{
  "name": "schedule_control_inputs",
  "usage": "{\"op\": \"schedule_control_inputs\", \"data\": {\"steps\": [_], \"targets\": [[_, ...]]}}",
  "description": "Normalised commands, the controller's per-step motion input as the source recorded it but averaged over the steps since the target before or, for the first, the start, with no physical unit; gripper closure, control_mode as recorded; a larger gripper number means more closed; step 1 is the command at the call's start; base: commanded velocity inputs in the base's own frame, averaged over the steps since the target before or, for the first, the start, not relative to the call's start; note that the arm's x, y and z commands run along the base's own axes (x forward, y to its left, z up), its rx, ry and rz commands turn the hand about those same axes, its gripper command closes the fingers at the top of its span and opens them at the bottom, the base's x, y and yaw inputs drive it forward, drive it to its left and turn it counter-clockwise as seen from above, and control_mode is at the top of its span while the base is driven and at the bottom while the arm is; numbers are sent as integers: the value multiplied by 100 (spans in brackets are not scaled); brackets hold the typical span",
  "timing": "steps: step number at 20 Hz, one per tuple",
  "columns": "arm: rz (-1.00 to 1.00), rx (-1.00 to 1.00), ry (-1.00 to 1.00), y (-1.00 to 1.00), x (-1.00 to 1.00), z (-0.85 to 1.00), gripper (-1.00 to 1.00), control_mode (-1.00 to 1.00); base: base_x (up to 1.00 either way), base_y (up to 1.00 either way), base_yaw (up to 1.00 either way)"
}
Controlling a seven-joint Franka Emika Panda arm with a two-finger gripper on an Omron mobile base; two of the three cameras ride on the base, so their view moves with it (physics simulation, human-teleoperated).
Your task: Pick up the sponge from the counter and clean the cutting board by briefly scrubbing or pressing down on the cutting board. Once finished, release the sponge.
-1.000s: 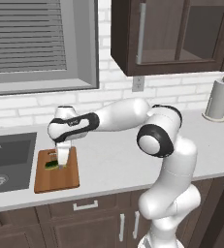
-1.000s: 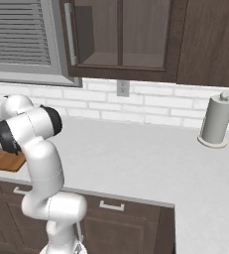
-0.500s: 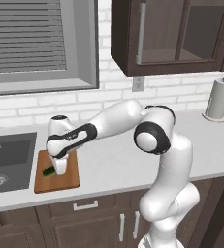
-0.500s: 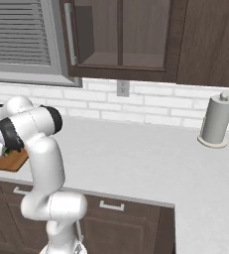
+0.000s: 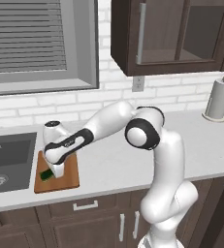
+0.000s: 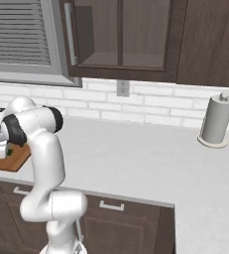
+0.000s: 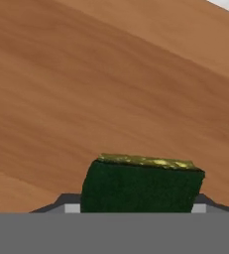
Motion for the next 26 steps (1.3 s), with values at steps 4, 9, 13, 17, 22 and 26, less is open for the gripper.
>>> {"op": "schedule_control_inputs", "data": {"steps": [4, 9, 13, 17, 22, 26], "targets": [[-15, -16, 0, 47, 0, -25, 100, -100, 0, 0, 0], [-15, -12, -6, 31, 0, -30, 100, -100, 0, 0, 0], [-3, -2, -30, 2, -1, -34, 100, -100, 0, 0, 0], [-1, -2, -6, 0, 13, -33, 100, -100, 0, 0, 0], [-5, -8, 2, 0, 33, -36, 100, -100, 0, 0, 0], [0, -5, 15, -1, 41, -26, 100, -100, 0, 0, 0]]}}
